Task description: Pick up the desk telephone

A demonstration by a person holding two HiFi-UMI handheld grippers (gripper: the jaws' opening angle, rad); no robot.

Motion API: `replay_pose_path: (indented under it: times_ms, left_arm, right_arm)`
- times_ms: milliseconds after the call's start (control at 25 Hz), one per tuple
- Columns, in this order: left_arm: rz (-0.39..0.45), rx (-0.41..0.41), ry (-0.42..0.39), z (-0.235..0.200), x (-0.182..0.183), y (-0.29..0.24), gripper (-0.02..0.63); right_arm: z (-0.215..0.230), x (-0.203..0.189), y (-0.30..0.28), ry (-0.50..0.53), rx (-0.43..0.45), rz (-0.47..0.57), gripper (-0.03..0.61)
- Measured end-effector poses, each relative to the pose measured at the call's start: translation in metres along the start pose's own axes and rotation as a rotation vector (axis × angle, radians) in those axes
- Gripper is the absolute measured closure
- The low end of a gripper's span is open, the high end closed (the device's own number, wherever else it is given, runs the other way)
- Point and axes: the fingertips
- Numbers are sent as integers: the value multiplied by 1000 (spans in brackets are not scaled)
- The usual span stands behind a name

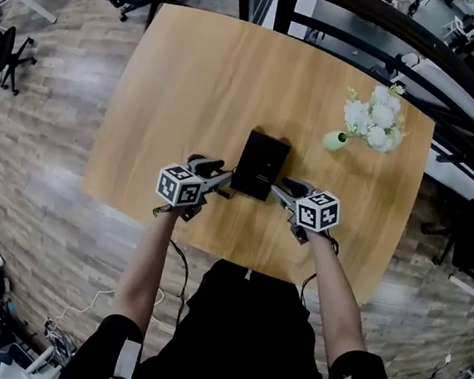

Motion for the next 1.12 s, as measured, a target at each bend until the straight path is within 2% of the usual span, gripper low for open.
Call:
replay_pose_path:
  times_ms: [120,400,640,760,1120]
  left_arm:
    - [-32,-18,4,-13,-5,-13,440]
    - [-106,-47,17,-27,-3,-38,394]
    - [-188,-107,8,-28,-8,-57,359]
    - [-208,-132,17,-27,-10,-66,357]
    - [-272,-188,-19,-17,-10,-88,357]
  right_arm:
    - [9,3,-9,-75,-4,20,402]
    - [12,-2,-30,-136,27,2,390]
    - [10,-2,-41,-161,43,4,383]
    - [7,-2,-45,-160,61,-7,382]
    - [5,-1,-55,-171,84,-9,379]
Point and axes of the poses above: the fingertips, and each gripper's own axes: y backward along the fingers, z to its right, x out of its top, and after that the axes turned 11 degrees about -x, right-handed
